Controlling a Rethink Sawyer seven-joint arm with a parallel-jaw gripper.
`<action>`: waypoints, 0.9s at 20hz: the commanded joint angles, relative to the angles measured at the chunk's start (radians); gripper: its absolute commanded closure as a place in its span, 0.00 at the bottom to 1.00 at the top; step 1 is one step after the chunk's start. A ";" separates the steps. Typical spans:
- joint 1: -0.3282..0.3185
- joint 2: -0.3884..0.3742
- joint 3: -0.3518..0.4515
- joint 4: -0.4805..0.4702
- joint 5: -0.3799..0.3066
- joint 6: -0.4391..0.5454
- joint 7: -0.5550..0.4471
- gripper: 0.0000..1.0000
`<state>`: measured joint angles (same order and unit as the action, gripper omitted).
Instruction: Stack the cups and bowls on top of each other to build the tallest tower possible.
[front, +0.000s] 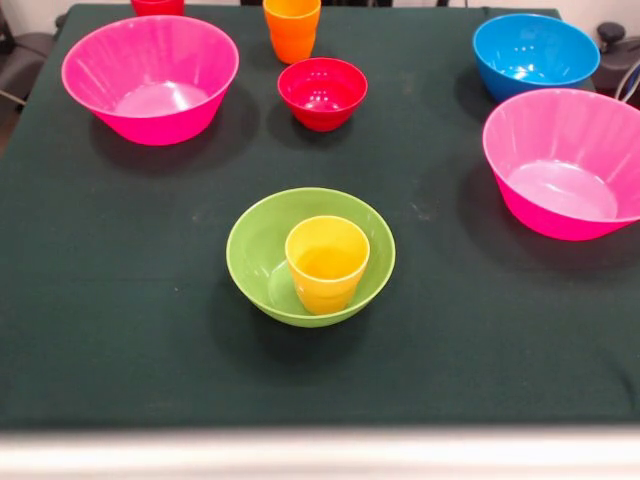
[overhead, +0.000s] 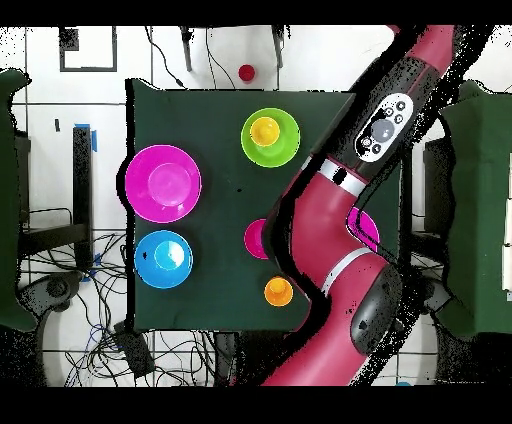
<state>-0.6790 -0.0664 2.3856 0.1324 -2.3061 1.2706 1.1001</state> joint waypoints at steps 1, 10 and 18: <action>0.017 0.030 0.078 -0.052 -0.180 0.023 -0.299 0.00; 0.030 0.025 0.022 -0.032 -0.180 0.163 -0.084 0.00; 0.073 0.016 -0.301 0.057 0.157 0.388 0.254 0.00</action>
<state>-0.6636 -0.0685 2.3530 0.2012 -2.2245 1.4104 1.1122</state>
